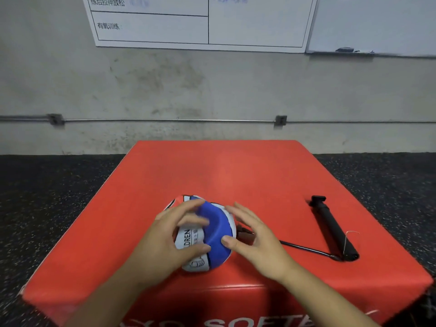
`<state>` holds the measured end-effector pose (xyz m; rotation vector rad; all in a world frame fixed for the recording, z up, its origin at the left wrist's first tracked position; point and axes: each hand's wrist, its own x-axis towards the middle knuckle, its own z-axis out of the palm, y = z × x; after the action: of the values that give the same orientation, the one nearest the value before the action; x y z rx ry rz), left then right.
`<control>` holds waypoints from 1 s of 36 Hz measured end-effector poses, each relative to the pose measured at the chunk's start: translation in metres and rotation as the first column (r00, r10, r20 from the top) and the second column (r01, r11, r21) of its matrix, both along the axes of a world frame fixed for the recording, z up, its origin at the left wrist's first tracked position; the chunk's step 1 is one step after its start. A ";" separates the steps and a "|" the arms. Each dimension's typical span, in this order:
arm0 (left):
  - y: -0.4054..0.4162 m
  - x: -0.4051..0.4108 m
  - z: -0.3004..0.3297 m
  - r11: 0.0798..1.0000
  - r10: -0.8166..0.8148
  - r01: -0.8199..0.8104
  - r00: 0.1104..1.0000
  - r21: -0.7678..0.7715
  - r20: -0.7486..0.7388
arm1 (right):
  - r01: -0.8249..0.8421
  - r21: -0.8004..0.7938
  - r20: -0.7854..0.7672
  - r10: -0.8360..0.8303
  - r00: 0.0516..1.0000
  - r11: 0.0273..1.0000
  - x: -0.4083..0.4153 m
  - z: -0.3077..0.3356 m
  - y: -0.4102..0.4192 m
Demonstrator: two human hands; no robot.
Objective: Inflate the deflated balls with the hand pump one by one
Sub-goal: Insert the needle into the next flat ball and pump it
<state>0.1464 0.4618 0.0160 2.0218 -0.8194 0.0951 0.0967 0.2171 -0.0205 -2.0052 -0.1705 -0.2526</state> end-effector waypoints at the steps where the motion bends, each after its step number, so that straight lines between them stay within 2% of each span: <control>1: 0.001 0.002 0.000 0.999 0.049 -0.050 0.998 0.015 0.038 | -0.025 -0.005 -0.012 0.025 1.000 1.000 -0.001 -0.001 0.002; 4: 0.008 0.008 -0.001 0.986 0.146 -0.145 0.989 0.076 -0.002 | -0.081 0.030 -0.025 0.082 0.996 0.996 -0.004 -0.002 0.009; 7: 0.014 0.010 -0.002 0.989 0.095 -0.084 0.992 0.122 -0.087 | -0.069 0.002 0.017 0.069 0.997 0.998 -0.007 -0.003 0.012; 12: 0.018 0.008 -0.002 0.975 0.039 -0.017 0.995 0.221 -0.095 | -0.026 0.025 0.018 0.026 1.000 0.999 -0.006 -0.004 0.016; 15: 0.020 0.008 -0.006 0.950 0.024 -0.008 0.999 0.312 -0.045 | -0.020 0.030 0.018 0.020 1.000 0.999 -0.005 -0.006 0.018; 21: 0.017 0.015 -0.013 0.975 0.044 -0.054 0.998 0.215 0.049 | -0.058 0.073 -0.004 0.058 0.998 0.996 -0.001 -0.004 0.011; 26: 0.020 0.027 -0.017 0.966 0.044 -0.084 0.986 0.245 0.164 | 0.059 -0.051 0.034 -0.057 0.998 0.997 0.011 -0.002 -0.012; 29: 0.021 0.034 -0.016 0.965 0.051 -0.078 0.993 0.250 0.110 | 0.152 -0.200 0.017 -0.151 0.988 0.968 0.020 -0.002 -0.033; 32: 0.018 0.037 -0.016 0.972 0.050 -0.066 0.996 0.224 0.077 | 0.158 -0.348 -0.041 -0.183 0.982 0.924 0.027 -0.005 -0.047; 36: 0.010 0.037 -0.022 0.970 0.028 -0.062 0.989 0.233 0.146 | 0.123 -0.452 -0.116 -0.194 0.974 0.883 0.038 -0.015 -0.049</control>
<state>0.1837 0.4713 -0.0057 2.2803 -0.9100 0.1756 0.1342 0.1686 -0.0353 -2.4896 0.0458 -0.1659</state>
